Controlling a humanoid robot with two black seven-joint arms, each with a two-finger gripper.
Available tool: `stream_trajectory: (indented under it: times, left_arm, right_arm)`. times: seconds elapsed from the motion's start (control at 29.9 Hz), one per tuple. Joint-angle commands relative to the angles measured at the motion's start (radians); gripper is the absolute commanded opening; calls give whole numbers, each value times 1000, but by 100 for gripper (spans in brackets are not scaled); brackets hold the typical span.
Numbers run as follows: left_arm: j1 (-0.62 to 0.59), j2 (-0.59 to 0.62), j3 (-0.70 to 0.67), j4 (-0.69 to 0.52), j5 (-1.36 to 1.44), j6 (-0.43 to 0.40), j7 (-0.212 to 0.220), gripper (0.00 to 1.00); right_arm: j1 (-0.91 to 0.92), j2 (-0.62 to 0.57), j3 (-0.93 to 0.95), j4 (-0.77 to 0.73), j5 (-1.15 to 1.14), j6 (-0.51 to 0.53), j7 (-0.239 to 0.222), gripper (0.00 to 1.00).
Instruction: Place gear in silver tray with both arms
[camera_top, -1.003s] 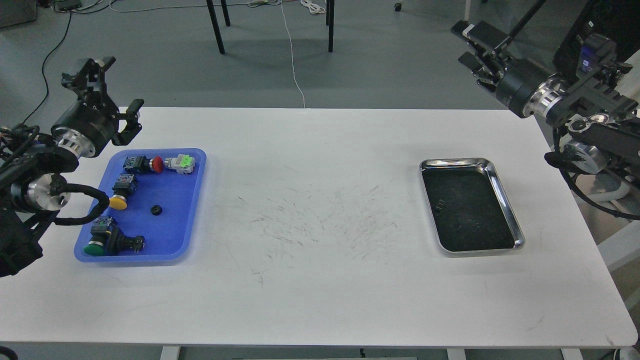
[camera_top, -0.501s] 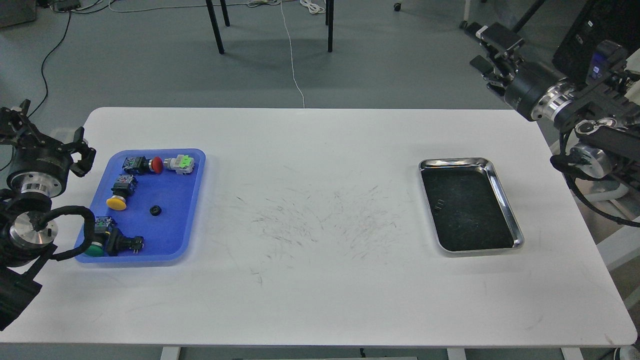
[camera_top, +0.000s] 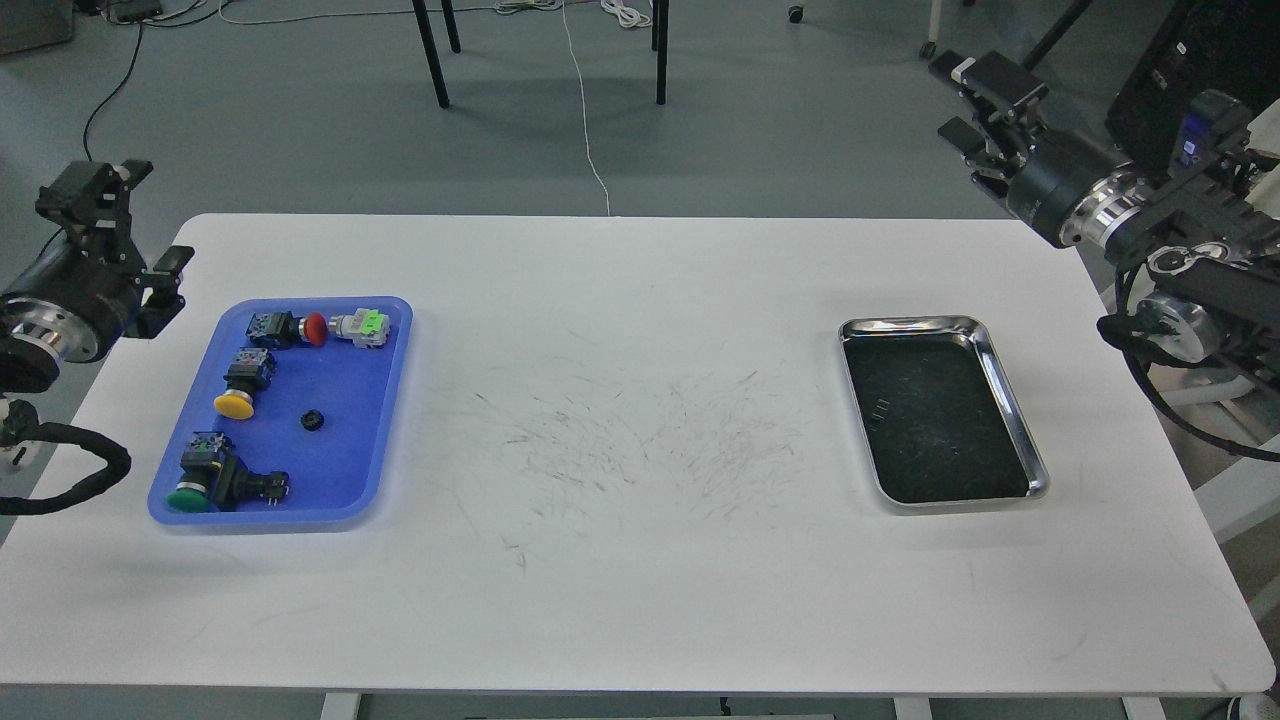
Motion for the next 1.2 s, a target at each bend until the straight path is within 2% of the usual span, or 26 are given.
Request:
stream_trajectory:
  times: [0.0,0.13,0.37,0.43,0.57,0.67,0.74,1.0,1.17]
  left_arm:
    - [-130,54,179,-55,111,4,20,99]
    - [-256,108,296,-109,209,14,34,99]
    - [-342,199,302,-184,459,-10,42,99]
    - [-363,209,302,-215,471,-62,22,99]
    - [-374,223,322,-222,488,-75,-67,99]
    - [-377,229,382,-228,494,-79,-91,99]
    - [-374,231,393,-228,537,-81,-91,98]
    - [-388,214,394,-233,826,-9,-91,98]
    - [-377,136,410,-219,1020,65,-91,98]
  right_arm:
    - [1,4,0,1,0,0,0,84]
    - [0,4,2,1,0,0,0,84]
    - [0,4,8,3,0,0,0,84]
    - [0,1,11,6,0,0,1,84]
    - [-8,2,11,10,0,-1,1,84]
    - [-13,2,12,12,0,-5,1,84]
    - [-16,4,16,12,0,-5,1,84]
    - [-22,9,16,13,0,-12,1,84]
    - [-23,13,17,16,0,-24,1,84]
